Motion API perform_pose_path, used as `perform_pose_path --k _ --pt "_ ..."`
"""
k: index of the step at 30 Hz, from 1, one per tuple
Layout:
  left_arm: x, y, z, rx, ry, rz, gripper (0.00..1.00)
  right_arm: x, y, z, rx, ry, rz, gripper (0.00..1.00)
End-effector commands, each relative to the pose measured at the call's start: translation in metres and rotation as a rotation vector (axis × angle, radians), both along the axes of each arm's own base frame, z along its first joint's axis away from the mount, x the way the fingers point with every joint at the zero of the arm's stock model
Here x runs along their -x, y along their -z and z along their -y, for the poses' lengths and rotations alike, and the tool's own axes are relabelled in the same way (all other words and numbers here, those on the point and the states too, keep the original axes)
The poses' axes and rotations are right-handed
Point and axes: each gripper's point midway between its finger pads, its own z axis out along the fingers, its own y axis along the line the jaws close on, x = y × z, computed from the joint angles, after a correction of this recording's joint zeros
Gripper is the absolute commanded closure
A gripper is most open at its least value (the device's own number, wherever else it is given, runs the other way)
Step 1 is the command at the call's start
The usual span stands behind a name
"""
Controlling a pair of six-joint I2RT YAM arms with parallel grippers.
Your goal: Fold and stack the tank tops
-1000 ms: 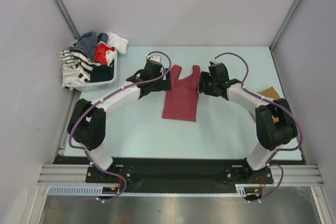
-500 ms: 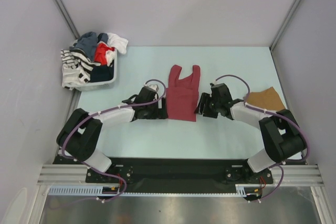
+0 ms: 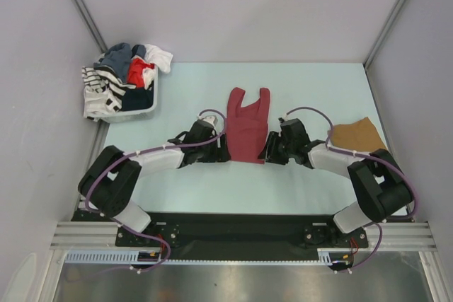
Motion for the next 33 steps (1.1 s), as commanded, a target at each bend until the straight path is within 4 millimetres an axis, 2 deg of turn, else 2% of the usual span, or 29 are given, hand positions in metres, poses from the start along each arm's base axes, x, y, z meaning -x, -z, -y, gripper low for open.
perform_pose_path --k 1,5,9,12,17,20,21,22,25,26,27,30,31,33 --pt "-0.007 -0.003 0.011 0.041 -0.006 0.011 0.25 -0.002 0.006 -0.004 -0.013 0.013 -0.005 0.57" --pt "-0.005 0.003 0.009 0.017 -0.012 -0.01 0.29 0.001 0.013 -0.007 -0.006 0.006 -0.023 0.59" --pt "-0.002 0.01 0.008 0.014 -0.01 -0.027 0.4 0.004 0.02 -0.006 0.002 0.003 -0.036 0.69" --pt "0.002 0.014 0.006 0.009 -0.013 -0.039 0.47 0.006 0.022 -0.008 0.001 -0.001 -0.039 0.71" --pt "0.001 0.02 -0.003 -0.035 -0.041 -0.042 0.5 0.005 0.024 -0.007 0.005 0.004 -0.035 0.76" --pt "-0.007 0.02 0.003 -0.036 -0.02 -0.017 0.68 0.001 0.023 -0.008 0.006 0.004 -0.028 0.85" --pt "-0.01 0.022 0.003 -0.044 -0.022 -0.013 0.93 0.0 0.023 -0.008 0.009 0.004 -0.028 0.96" --pt "-0.015 0.019 0.005 -0.053 -0.023 -0.004 1.0 -0.001 0.023 -0.007 0.017 0.005 -0.03 1.0" --pt "-0.016 0.014 -0.005 -0.131 -0.058 0.026 1.0 -0.001 0.018 -0.005 0.031 0.008 -0.028 1.0" --pt "-0.014 0.01 -0.006 -0.136 -0.059 0.038 1.0 0.005 0.019 0.0 0.05 0.003 -0.045 1.0" --pt "-0.011 0.002 -0.008 -0.139 -0.064 0.047 1.0 0.005 0.013 0.001 0.05 0.003 -0.03 1.0" --pt "0.003 -0.01 -0.007 -0.121 -0.052 0.053 1.0 0.019 0.006 0.009 0.077 -0.005 -0.029 1.0" --pt "0.015 -0.006 -0.004 -0.114 -0.024 0.034 1.0 0.026 0.006 0.011 0.085 -0.011 -0.04 1.0" --pt "0.026 -0.008 -0.001 -0.1 -0.021 0.031 1.0 0.035 0.005 0.012 0.085 -0.02 -0.05 1.0"
